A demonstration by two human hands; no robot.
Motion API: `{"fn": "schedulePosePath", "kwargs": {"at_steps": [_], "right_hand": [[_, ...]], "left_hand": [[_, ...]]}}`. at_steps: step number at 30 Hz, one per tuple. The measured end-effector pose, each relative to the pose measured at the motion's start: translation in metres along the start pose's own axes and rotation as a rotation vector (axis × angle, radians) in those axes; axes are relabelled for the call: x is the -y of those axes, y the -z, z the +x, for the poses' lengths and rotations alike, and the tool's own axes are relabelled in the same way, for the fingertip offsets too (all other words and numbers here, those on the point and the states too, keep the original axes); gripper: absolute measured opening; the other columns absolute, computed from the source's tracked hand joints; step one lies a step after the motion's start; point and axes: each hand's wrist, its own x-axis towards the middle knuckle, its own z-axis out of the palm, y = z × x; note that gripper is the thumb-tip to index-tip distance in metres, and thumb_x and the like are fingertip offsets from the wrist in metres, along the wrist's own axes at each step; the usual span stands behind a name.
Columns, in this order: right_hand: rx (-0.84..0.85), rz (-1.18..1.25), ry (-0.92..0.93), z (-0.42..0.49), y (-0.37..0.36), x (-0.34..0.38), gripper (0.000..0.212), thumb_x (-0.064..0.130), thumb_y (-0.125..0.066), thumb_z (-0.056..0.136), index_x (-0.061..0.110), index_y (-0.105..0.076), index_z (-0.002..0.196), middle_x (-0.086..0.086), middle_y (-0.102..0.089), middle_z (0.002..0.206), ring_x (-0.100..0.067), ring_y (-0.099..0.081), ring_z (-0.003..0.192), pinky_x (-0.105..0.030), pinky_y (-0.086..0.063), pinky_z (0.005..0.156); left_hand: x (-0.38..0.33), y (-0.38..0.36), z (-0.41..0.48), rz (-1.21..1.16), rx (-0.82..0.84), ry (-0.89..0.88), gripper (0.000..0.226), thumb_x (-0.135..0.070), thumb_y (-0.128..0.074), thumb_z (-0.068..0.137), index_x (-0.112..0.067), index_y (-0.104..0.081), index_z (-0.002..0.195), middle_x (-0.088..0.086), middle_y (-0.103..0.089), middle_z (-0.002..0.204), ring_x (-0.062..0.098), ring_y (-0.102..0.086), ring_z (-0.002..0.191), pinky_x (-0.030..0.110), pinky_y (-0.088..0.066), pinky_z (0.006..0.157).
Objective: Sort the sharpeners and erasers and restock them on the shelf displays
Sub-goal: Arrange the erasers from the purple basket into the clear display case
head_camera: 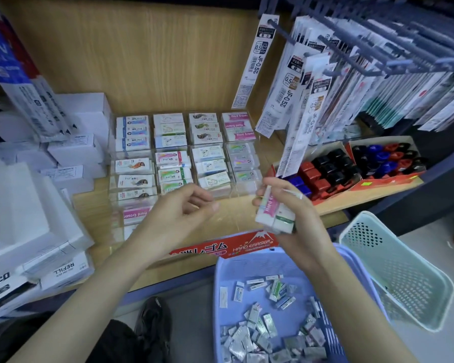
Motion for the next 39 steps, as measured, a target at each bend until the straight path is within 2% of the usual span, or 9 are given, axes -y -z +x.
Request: {"fn": "schedulePosePath", "kwargs": {"at_steps": [4,12,18,20,23,26,33,36,39], "right_hand": [[0.07,0.107,-0.006,-0.009,-0.026,-0.016,0.017,0.011,-0.049,0.088,0.011,-0.06,0.101,-0.005,-0.069,0.084,-0.019,-0.068,0.089,-0.029,-0.055,0.067],[0.131,0.016,0.016,-0.017,-0.058,-0.035,0.026,0.02,-0.048,0.093,0.018,-0.061,0.116,-0.003,-0.063,0.125,-0.013,-0.062,0.111,-0.035,-0.055,0.086],[0.094,0.081,-0.027,-0.02,-0.054,-0.041,0.041,0.024,-0.054,0.082,0.011,-0.057,0.122,-0.009,-0.068,0.116,-0.022,-0.066,0.104,-0.035,-0.055,0.087],[0.054,-0.085,0.045,-0.019,-0.05,-0.043,0.038,0.023,-0.059,0.082,0.017,-0.059,0.12,0.0,-0.068,0.116,-0.019,-0.068,0.099,-0.031,-0.055,0.084],[0.091,-0.693,0.289,-0.018,-0.046,-0.04,0.037,0.016,-0.06,0.089,0.03,-0.055,0.123,0.025,-0.062,0.11,0.003,-0.061,0.094,-0.012,-0.045,0.081],[0.242,-1.038,0.381,-0.01,-0.051,-0.045,0.034,0.016,-0.062,0.09,0.033,-0.057,0.12,0.02,-0.055,0.115,0.013,-0.048,0.105,-0.002,-0.035,0.082],[0.392,-1.247,0.509,0.006,-0.075,-0.061,0.031,0.015,-0.068,0.085,0.013,-0.064,0.116,0.003,-0.055,0.105,-0.004,-0.05,0.097,-0.004,-0.035,0.082],[0.37,-1.314,0.558,0.018,-0.087,-0.069,0.032,0.017,-0.068,0.085,0.008,-0.064,0.116,-0.004,-0.059,0.107,-0.01,-0.054,0.097,-0.006,-0.034,0.08],[0.307,-1.44,0.582,0.033,-0.102,-0.074,0.035,0.019,-0.062,0.09,0.009,-0.06,0.123,-0.007,-0.06,0.116,-0.022,-0.057,0.104,-0.021,-0.038,0.082]], "left_hand": [[-0.007,-0.011,-0.011,-0.097,0.262,0.046,0.053,-0.058,-0.054,0.068,-0.018,-0.062,0.1,-0.001,-0.073,0.092,0.009,-0.07,0.081,0.029,-0.051,0.077],[-0.005,-0.004,-0.023,-0.267,0.287,0.036,0.015,-0.019,-0.062,0.087,-0.013,-0.064,0.101,0.003,-0.071,0.091,0.007,-0.066,0.079,0.019,-0.052,0.07],[0.002,0.009,-0.025,-0.34,0.255,0.121,0.017,-0.016,-0.056,0.092,-0.012,-0.063,0.107,0.007,-0.073,0.094,0.017,-0.07,0.086,0.021,-0.055,0.074],[0.008,0.018,-0.025,-0.289,0.18,0.118,0.014,-0.011,-0.057,0.092,-0.013,-0.062,0.105,0.003,-0.072,0.083,0.011,-0.068,0.074,0.018,-0.054,0.067],[0.017,0.028,-0.029,-0.227,0.195,0.132,0.018,-0.009,-0.056,0.092,-0.013,-0.051,0.109,0.003,-0.069,0.078,0.008,-0.064,0.065,0.02,-0.05,0.062],[0.022,0.038,-0.037,-0.148,0.257,0.12,0.014,-0.01,-0.053,0.093,-0.017,-0.047,0.104,0.003,-0.068,0.08,0.005,-0.061,0.064,0.019,-0.049,0.063],[0.04,0.07,-0.048,-0.15,0.158,0.111,0.021,-0.01,-0.056,0.092,-0.02,-0.054,0.11,-0.001,-0.069,0.075,0.006,-0.059,0.063,0.022,-0.048,0.068],[0.045,0.082,-0.055,-0.198,0.013,0.147,0.021,-0.013,-0.055,0.092,-0.022,-0.053,0.111,0.0,-0.07,0.07,0.008,-0.059,0.059,0.017,-0.046,0.057],[0.052,0.098,-0.059,-0.264,-0.192,0.208,0.022,-0.014,-0.053,0.094,-0.013,-0.047,0.116,0.004,-0.07,0.068,0.006,-0.055,0.049,0.014,-0.041,0.045]]}}
